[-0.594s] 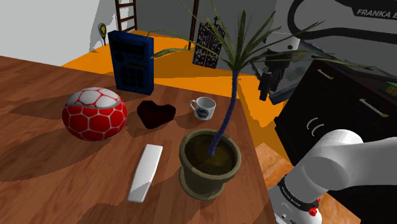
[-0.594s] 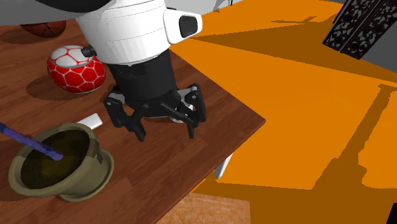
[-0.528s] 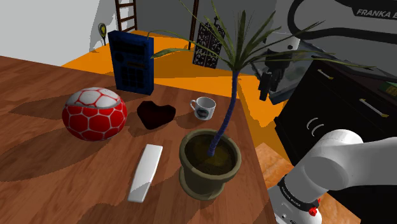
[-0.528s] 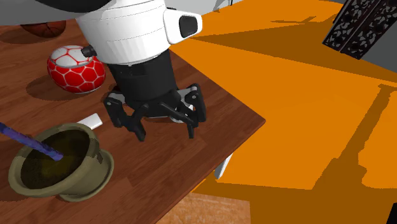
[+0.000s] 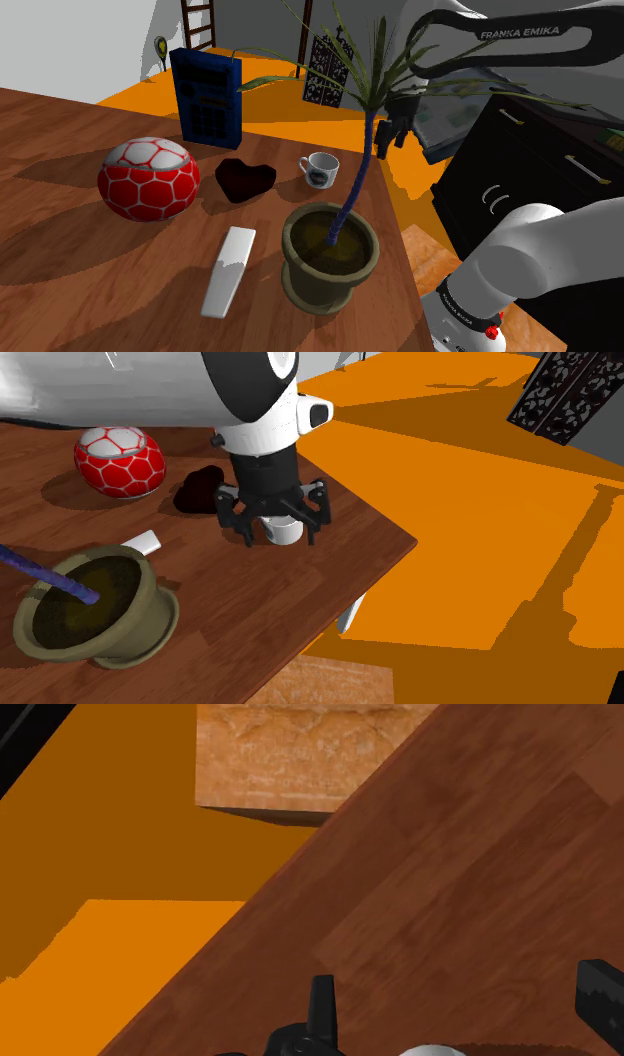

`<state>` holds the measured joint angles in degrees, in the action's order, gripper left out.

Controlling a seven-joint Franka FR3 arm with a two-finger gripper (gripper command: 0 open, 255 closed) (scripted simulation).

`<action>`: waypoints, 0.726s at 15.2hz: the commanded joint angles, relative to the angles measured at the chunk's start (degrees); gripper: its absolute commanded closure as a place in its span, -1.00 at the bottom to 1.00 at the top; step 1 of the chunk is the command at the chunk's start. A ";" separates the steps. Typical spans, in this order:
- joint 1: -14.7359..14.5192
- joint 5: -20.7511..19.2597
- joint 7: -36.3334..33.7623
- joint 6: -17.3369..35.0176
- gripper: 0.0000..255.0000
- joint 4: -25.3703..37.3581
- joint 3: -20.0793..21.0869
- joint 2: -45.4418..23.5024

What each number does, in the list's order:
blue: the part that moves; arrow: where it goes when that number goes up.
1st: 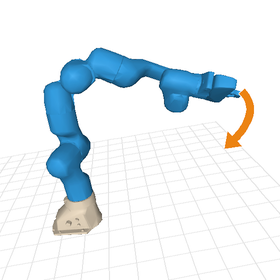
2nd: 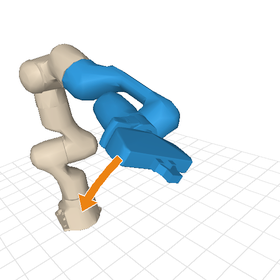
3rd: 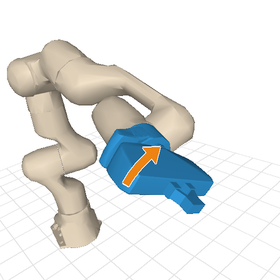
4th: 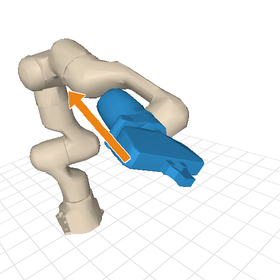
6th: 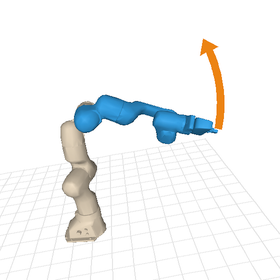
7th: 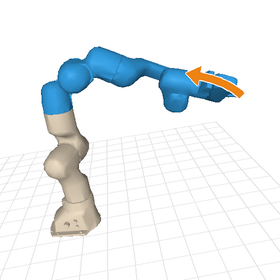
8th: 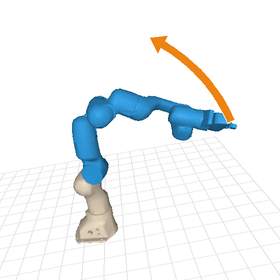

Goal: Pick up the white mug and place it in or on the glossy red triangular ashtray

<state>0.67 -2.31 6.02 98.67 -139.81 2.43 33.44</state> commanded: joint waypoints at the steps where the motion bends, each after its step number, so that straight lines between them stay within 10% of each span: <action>1: 0.16 0.36 0.04 3.97 -1.00 1.17 -0.34 -4.73; 11: 0.51 3.10 1.42 17.54 -1.00 10.79 -1.80 -26.61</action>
<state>1.19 0.43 7.32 115.14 -131.35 0.70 10.06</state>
